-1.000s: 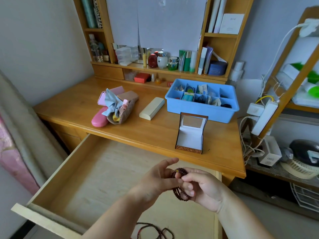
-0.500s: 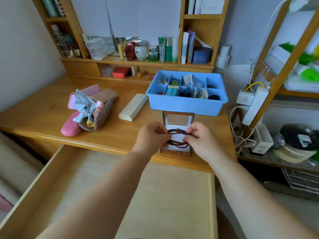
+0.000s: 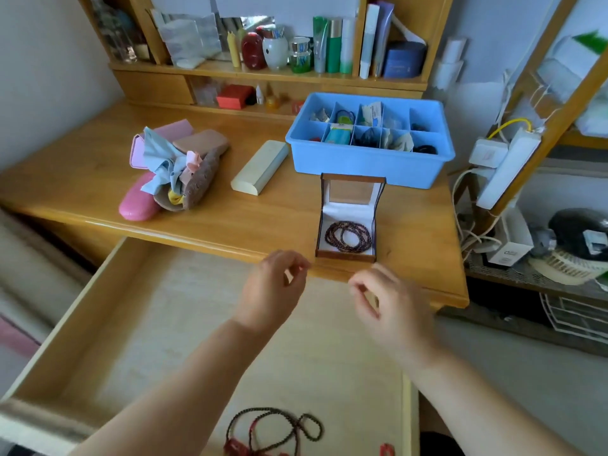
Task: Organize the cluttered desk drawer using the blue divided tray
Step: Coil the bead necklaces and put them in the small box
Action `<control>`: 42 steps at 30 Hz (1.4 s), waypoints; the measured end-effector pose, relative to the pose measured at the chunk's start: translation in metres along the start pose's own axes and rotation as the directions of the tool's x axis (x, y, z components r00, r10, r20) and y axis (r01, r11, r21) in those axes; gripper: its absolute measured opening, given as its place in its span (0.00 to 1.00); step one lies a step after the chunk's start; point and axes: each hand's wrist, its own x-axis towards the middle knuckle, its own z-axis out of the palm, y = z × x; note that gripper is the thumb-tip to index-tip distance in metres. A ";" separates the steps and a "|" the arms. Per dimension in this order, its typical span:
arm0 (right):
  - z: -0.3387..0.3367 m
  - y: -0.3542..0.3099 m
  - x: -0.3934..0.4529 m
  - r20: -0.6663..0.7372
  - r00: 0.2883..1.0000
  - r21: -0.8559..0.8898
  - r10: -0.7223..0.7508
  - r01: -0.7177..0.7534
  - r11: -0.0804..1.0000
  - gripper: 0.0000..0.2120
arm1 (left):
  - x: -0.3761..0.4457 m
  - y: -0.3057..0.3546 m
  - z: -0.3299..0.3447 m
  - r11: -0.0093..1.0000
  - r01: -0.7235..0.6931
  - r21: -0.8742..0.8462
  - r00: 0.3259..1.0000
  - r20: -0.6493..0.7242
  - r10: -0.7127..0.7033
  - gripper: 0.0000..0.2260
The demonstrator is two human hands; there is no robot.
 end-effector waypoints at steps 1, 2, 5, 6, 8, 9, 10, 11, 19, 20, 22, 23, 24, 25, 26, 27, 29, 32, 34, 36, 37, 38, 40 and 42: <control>0.009 -0.004 -0.023 0.128 0.991 0.013 0.031 -0.033 0.999 0.00 | -0.022 -0.016 0.001 0.995 0.099 0.032 0.987 0.125 -0.102 0.07; 0.020 -0.009 -0.045 0.288 0.953 0.016 0.093 -0.101 0.995 0.01 | -0.046 -0.031 0.004 0.979 0.173 0.111 0.943 0.268 -0.197 0.07; 0.056 -0.014 -0.101 0.625 0.742 -0.071 0.242 -0.255 0.964 0.07 | -0.104 -0.068 0.017 0.919 0.179 0.350 0.781 0.518 -0.349 0.08; 0.065 -0.015 -0.113 0.684 0.681 -0.114 0.262 -0.256 0.960 0.08 | -0.117 -0.074 0.020 0.902 0.166 0.399 0.750 0.543 -0.378 0.10; 0.079 -0.020 -0.126 0.748 0.613 -0.167 0.254 -0.197 0.966 0.09 | -0.132 -0.082 0.025 0.867 0.093 0.490 0.730 0.558 -0.394 0.13; 0.083 -0.022 -0.130 0.756 0.606 -0.177 0.247 -0.174 0.969 0.10 | -0.135 -0.083 0.026 0.844 0.034 0.536 0.729 0.564 -0.388 0.14; 0.085 -0.024 -0.132 0.754 0.607 -0.182 0.251 -0.174 0.968 0.10 | -0.136 -0.083 0.027 0.818 -0.023 0.574 0.730 0.569 -0.379 0.15; 0.086 -0.025 -0.132 0.747 0.610 -0.178 0.263 -0.198 0.964 0.11 | -0.136 -0.083 0.027 0.796 -0.071 0.601 0.727 0.577 -0.371 0.15; 0.061 -0.048 -0.087 0.690 0.664 0.199 0.287 -0.555 0.807 0.14 | -0.111 -0.039 -0.005 0.962 0.268 0.045 0.739 0.632 -0.235 0.04; 0.059 -0.054 -0.080 0.688 0.671 0.272 0.274 -0.589 0.761 0.13 | -0.108 -0.030 -0.010 0.950 0.307 -0.055 0.751 0.627 -0.207 0.06; 0.054 -0.061 -0.069 0.676 0.678 0.368 0.289 -0.650 0.664 0.09 | -0.103 -0.015 -0.022 0.869 0.398 -0.293 0.783 0.602 -0.156 0.05; 0.053 -0.062 -0.065 0.673 0.676 0.394 0.300 -0.671 0.629 0.07 | -0.099 -0.010 -0.029 0.801 0.436 -0.411 0.802 0.581 -0.139 0.04; 0.051 -0.061 -0.063 0.669 0.676 0.404 0.308 -0.679 0.613 0.08 | -0.096 -0.006 -0.038 0.720 0.463 -0.517 0.822 0.554 -0.131 0.03; 0.051 -0.059 -0.062 0.657 0.682 0.404 0.322 -0.678 0.614 0.09 | -0.092 -0.005 -0.047 0.635 0.477 -0.608 0.843 0.522 -0.133 0.03; 0.049 -0.055 -0.062 0.634 0.692 0.394 0.347 -0.674 0.625 0.10 | -0.087 -0.006 -0.056 0.559 0.477 -0.678 0.861 0.487 -0.143 0.04; 0.048 -0.051 -0.063 0.602 0.702 0.378 0.380 -0.670 0.639 0.11 | -0.082 -0.008 -0.066 0.494 0.470 -0.731 0.876 0.456 -0.159 0.06; 0.044 -0.040 -0.064 0.527 0.720 0.336 0.451 -0.664 0.668 0.11 | -0.074 -0.017 -0.085 0.412 0.452 -0.791 0.892 0.406 -0.199 0.09; 0.039 -0.025 -0.066 0.411 0.709 0.285 0.573 -0.697 0.658 0.09 | -0.069 -0.036 -0.107 0.329 0.414 -0.849 0.892 0.306 -0.333 0.15; 0.036 -0.018 -0.067 0.320 0.672 0.356 0.668 -0.739 0.572 0.09 | -0.068 -0.049 -0.119 0.314 0.372 -0.874 0.866 0.205 -0.455 0.17; 0.032 -0.011 -0.064 0.290 0.564 0.530 0.773 -0.767 0.361 0.07 | -0.069 -0.062 -0.127 0.349 0.357 -0.866 0.808 0.099 -0.581 0.16; 0.031 -0.009 -0.061 0.349 0.477 0.632 0.807 -0.755 0.173 0.05 | -0.071 -0.068 -0.127 0.364 0.366 -0.856 0.772 0.061 -0.633 0.15; 0.031 -0.009 -0.058 0.452 0.399 0.701 0.798 -0.712 -0.042 0.05 | -0.073 -0.073 -0.126 0.370 0.383 -0.846 0.739 0.040 -0.673 0.12; 0.027 -0.014 -0.051 0.633 0.338 0.711 0.696 -0.610 -0.350 0.06 | -0.079 -0.078 -0.117 0.380 0.441 -0.813 0.698 0.045 -0.715 0.08; 0.022 -0.025 -0.044 0.711 0.372 0.682 0.597 -0.574 -0.453 0.09 | -0.085 -0.071 -0.106 0.493 0.522 -0.696 0.708 0.033 -0.705 0.06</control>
